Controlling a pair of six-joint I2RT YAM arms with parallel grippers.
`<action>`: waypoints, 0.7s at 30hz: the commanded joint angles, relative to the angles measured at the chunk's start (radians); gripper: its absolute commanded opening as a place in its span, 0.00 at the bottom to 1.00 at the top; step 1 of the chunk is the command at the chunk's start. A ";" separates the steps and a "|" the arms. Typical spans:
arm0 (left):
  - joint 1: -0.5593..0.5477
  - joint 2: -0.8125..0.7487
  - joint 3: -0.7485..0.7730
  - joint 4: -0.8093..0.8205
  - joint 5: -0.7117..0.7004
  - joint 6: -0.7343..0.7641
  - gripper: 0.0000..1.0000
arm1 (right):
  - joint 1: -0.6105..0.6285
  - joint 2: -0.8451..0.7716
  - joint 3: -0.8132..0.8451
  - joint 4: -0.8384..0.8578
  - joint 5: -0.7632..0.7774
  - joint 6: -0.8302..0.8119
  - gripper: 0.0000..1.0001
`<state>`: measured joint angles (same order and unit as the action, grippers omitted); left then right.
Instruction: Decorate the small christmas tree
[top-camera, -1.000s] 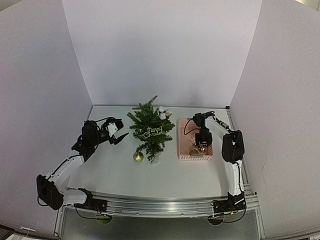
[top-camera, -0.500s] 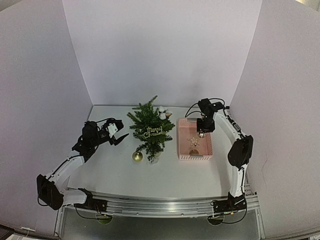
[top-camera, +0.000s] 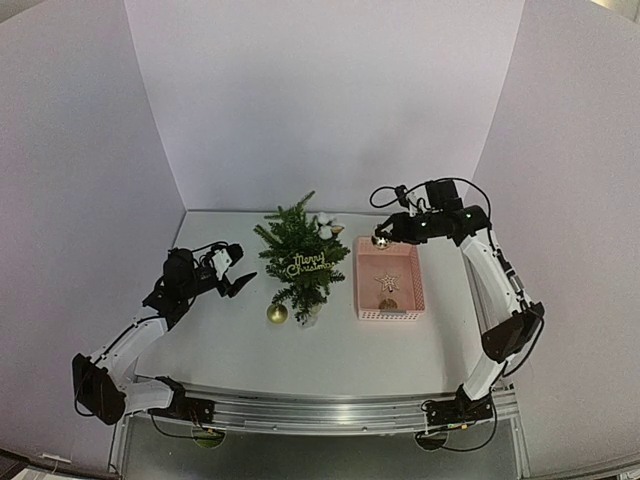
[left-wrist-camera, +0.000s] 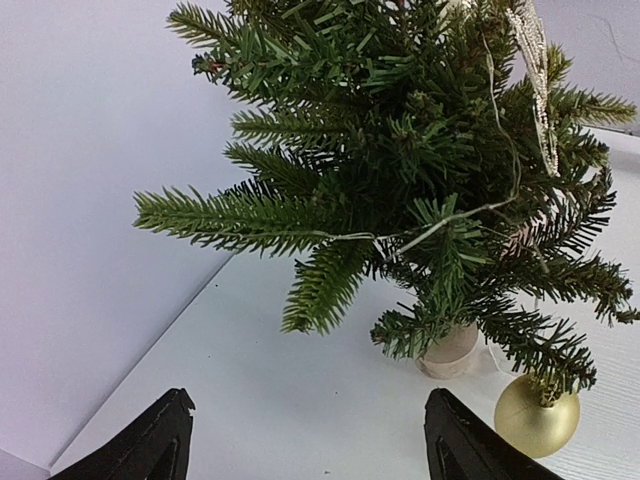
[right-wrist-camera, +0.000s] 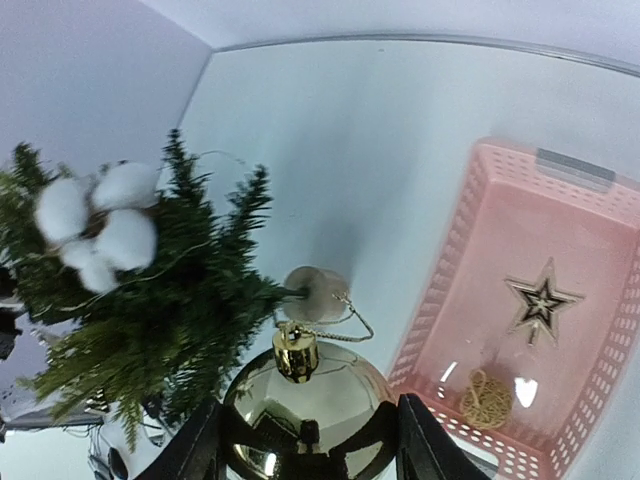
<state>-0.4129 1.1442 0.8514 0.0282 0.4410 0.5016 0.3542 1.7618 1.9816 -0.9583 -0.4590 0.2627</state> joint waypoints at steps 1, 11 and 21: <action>0.005 -0.032 -0.010 0.036 -0.003 -0.035 0.80 | 0.003 -0.085 -0.044 0.108 -0.308 -0.052 0.44; 0.005 -0.031 0.002 0.050 0.027 -0.011 0.80 | 0.025 -0.148 -0.078 0.125 -0.596 -0.027 0.41; 0.005 -0.002 0.216 -0.030 0.141 -0.010 0.80 | 0.162 -0.112 0.016 0.125 -0.600 -0.023 0.40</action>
<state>-0.4129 1.1383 0.9019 0.0013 0.4950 0.4990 0.4582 1.6407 1.9166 -0.8549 -1.0044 0.2413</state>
